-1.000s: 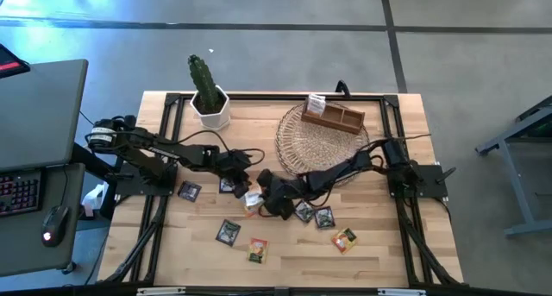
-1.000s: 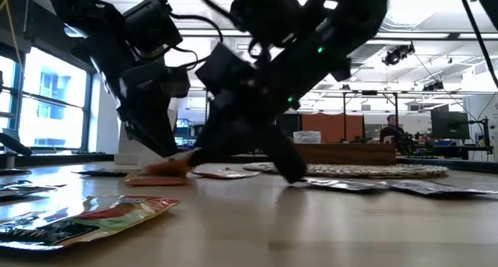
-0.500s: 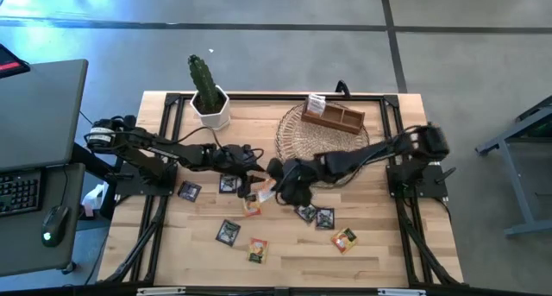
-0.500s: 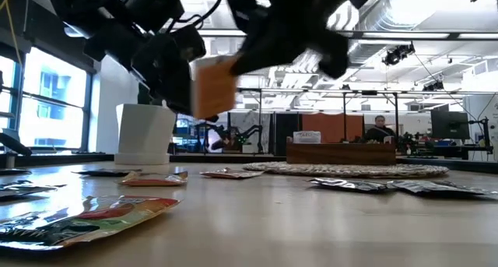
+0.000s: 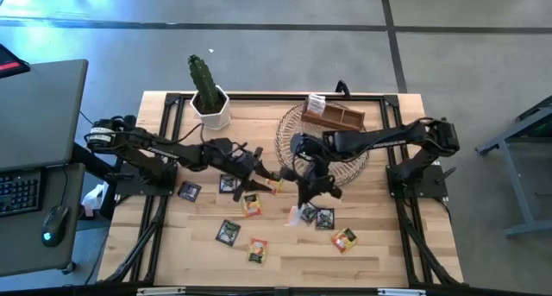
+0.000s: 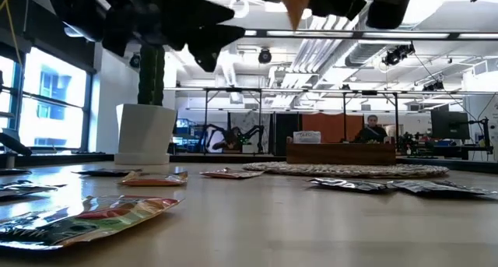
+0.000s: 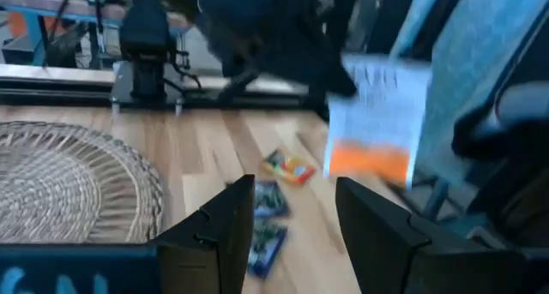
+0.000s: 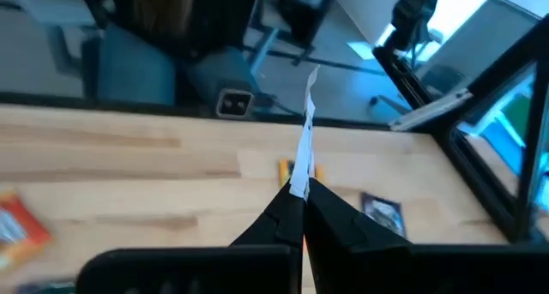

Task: Pick & Place Tea
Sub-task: Put the orange tea bag into the left section of the wooden organizer

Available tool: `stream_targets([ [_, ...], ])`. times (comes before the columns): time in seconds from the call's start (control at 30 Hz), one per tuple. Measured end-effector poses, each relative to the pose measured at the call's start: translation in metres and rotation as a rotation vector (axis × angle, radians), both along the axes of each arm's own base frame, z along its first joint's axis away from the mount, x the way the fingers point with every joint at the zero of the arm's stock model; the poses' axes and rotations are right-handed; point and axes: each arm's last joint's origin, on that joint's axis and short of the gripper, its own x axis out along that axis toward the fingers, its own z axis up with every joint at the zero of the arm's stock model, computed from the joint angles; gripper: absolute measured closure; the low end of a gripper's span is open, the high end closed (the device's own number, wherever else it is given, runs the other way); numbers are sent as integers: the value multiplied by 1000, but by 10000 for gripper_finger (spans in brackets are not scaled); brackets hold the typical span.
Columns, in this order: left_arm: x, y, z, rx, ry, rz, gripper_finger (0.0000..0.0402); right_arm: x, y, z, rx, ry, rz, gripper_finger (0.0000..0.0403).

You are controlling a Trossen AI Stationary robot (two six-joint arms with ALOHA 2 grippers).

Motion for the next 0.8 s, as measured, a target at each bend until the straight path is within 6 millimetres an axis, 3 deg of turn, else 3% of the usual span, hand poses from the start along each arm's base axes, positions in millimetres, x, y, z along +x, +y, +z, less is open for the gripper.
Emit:
stream_targets([
  [0.13, 1, 0, 3, -66, -23, 7, 239, 3, 6, 2, -31, -42, -10, 403],
  [0.27, 12, -5, -7, -98, 35, -23, 239, 5, 9, 5, -47, -99, -9, 403],
  [0.53, 55, -12, -5, -134, 43, -247, 239, 12, 8, 11, -81, -206, -47, 403],
  [0.8, 72, -16, -4, -153, 85, -421, 239, 8, 9, 7, -83, -162, -24, 403],
])
